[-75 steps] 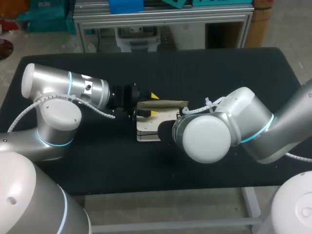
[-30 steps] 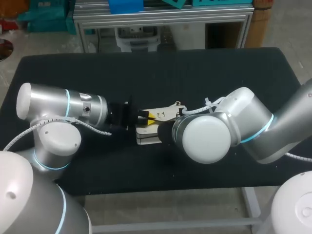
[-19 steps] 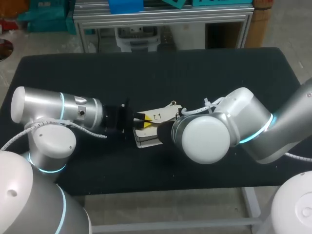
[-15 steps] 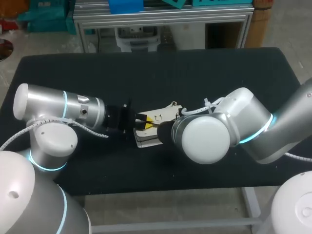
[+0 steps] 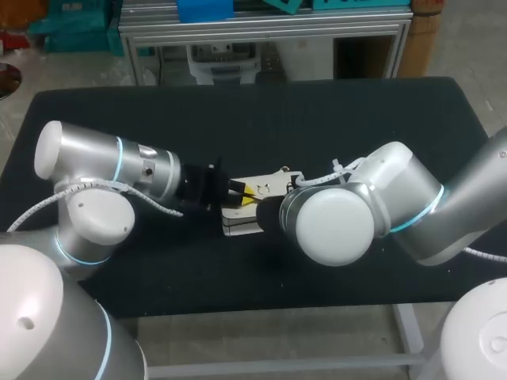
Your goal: Pick up the bag, open it, inspect its contents, close it, and place it on the opposite side
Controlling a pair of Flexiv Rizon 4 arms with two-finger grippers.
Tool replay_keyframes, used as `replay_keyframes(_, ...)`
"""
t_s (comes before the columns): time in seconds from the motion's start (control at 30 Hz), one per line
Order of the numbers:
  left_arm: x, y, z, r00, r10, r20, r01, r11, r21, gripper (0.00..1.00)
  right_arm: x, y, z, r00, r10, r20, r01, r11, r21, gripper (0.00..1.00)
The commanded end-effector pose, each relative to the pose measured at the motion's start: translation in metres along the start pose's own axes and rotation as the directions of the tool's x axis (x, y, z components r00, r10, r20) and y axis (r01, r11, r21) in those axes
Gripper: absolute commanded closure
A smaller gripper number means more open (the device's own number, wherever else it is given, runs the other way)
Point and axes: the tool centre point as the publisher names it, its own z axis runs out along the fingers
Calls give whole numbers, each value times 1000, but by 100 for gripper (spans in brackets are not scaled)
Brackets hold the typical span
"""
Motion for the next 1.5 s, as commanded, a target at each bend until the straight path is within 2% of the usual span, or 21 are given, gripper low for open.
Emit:
replay_keyframes(0.03, 2, 10, -7, 1000, -9, -16, 9, 1000, -3, 100, 4, -2, 2, 946, 3, 326, 1, 1000, -12, 100)
replay_keyframes(0.17, 0, 11, -5, 1000, -13, -22, 13, 1000, 3, 100, 4, -2, 2, 946, 3, 326, 1, 1000, -12, 100)
replay_keyframes(0.37, -3, 1, 12, 999, 14, -49, -12, 999, 34, 100, 4, -2, 2, 946, 3, 326, 1, 1000, -12, 100)
replay_keyframes(0.5, -4, 0, 22, 997, 25, -78, -23, 999, 27, 100, 4, -2, 2, 946, 3, 326, 1, 1000, -12, 100)
replay_keyframes(0.9, 3, 25, -9, 996, -34, -77, 33, 999, -18, 100, 4, -2, 2, 946, 3, 326, 1, 1000, -12, 100)
replay_keyframes(1.03, 3, 27, -15, 996, -51, -67, 51, 999, -5, 100, 4, -2, 2, 946, 3, 326, 1, 1000, -12, 100)
replay_keyframes(1.2, 3, 17, -3, 996, -39, -78, 41, 999, 22, 100, 4, -2, 2, 946, 3, 326, 1, 1000, -12, 100)
replay_keyframes(1.5, 0, 6, 24, 996, -35, -80, 37, 999, 16, 100, 4, -2, 2, 946, 3, 326, 1, 1000, -12, 100)
